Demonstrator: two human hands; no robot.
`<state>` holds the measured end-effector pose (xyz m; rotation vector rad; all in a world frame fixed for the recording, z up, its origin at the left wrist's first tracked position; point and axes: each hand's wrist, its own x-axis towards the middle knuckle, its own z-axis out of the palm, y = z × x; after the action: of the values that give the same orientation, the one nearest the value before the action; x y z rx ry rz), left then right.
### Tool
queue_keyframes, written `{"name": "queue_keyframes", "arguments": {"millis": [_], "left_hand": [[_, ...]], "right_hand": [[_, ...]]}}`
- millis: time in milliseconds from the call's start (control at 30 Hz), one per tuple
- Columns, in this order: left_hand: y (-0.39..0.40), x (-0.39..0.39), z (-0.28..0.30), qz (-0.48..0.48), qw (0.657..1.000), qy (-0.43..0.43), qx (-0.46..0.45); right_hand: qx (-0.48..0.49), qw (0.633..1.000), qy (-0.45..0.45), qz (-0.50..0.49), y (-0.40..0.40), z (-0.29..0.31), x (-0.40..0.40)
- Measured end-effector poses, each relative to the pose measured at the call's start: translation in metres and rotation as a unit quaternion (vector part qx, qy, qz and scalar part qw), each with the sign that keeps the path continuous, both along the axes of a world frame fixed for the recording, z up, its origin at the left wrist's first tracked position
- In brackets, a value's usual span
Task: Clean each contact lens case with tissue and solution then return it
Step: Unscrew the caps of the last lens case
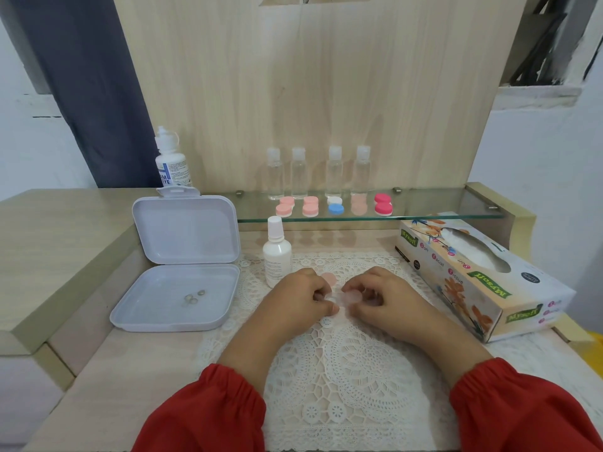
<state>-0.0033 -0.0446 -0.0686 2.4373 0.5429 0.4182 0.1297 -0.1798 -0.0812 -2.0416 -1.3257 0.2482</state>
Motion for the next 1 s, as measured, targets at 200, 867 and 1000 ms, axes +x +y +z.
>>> {"name": "queue_keyframes", "arguments": {"millis": [200,867,1000], "left_hand": [[0.0,0.0003,-0.001,0.0,1.0,-0.004,0.018],[0.0008,0.0007,-0.0014,-0.002,1.0,-0.004,0.01],[-0.0001,0.0006,-0.0016,-0.002,1.0,-0.003,0.012]], "right_hand": [[0.012,0.999,0.026,-0.035,0.0002,0.0012,-0.002],[-0.005,1.0,-0.017,0.01,-0.0019,0.0009,0.0038],[-0.015,1.0,-0.001,-0.024,-0.0005,0.0016,0.0003]]}}
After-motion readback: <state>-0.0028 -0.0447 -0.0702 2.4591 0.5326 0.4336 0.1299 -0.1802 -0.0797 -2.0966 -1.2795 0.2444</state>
